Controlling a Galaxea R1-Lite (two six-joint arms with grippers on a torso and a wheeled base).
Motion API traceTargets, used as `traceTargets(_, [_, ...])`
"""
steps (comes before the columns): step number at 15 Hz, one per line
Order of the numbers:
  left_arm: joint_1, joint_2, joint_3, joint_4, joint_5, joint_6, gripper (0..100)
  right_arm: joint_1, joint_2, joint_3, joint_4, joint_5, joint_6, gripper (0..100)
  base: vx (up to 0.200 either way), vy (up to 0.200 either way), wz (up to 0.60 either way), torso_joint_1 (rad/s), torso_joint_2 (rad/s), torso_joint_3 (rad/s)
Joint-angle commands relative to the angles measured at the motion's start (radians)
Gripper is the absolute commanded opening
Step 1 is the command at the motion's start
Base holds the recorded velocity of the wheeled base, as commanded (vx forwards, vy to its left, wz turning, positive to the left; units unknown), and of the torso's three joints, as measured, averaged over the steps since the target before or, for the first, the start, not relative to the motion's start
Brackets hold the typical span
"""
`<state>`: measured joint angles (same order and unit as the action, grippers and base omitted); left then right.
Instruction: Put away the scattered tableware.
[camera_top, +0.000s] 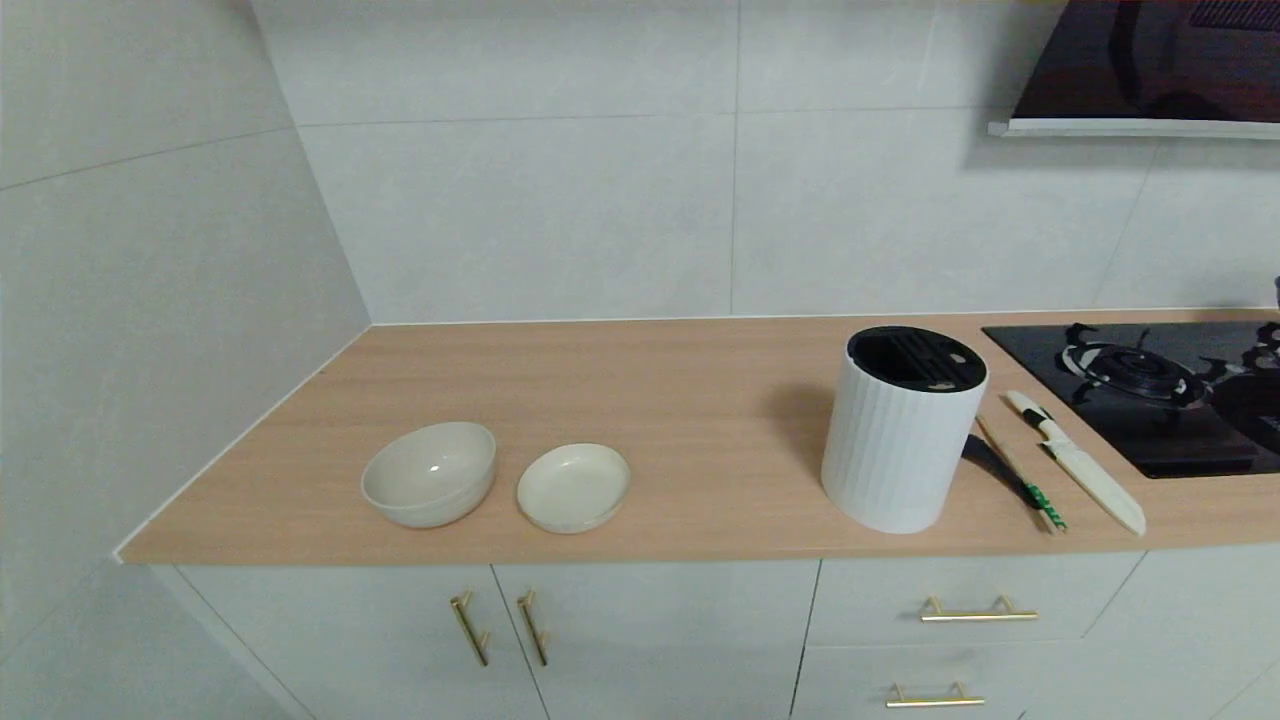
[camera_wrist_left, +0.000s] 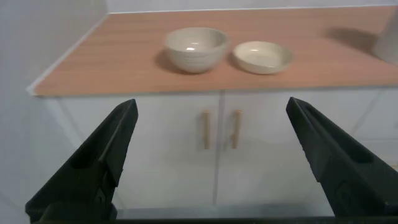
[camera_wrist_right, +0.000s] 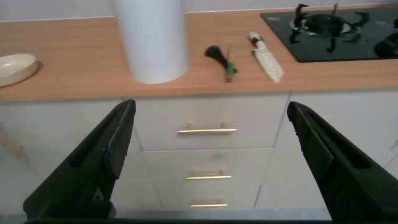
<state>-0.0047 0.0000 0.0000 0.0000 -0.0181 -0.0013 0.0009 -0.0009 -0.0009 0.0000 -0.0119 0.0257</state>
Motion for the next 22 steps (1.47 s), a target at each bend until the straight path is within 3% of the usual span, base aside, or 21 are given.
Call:
traceTargets(1, [0.000,0.000,0.000,0.000,0.000,0.000,100,0.001,0.001,-0.001,0.000,0.000,0.000,100,0.000,0.200,0.00,-0.002,0.00,0.007])
traceTargets(16, [0.000,0.000,0.000,0.000,0.000,0.000,100,0.001,0.001,0.001,0.000,0.000,0.000,100,0.000,0.200,0.00,0.003,0.00,0.004])
traceTargets(22, [0.000,0.000,0.000,0.000,0.000,0.000,100,0.001,0.001,0.001,0.000,0.000,0.000,100,0.000,0.000,0.00,0.000,0.00,0.000])
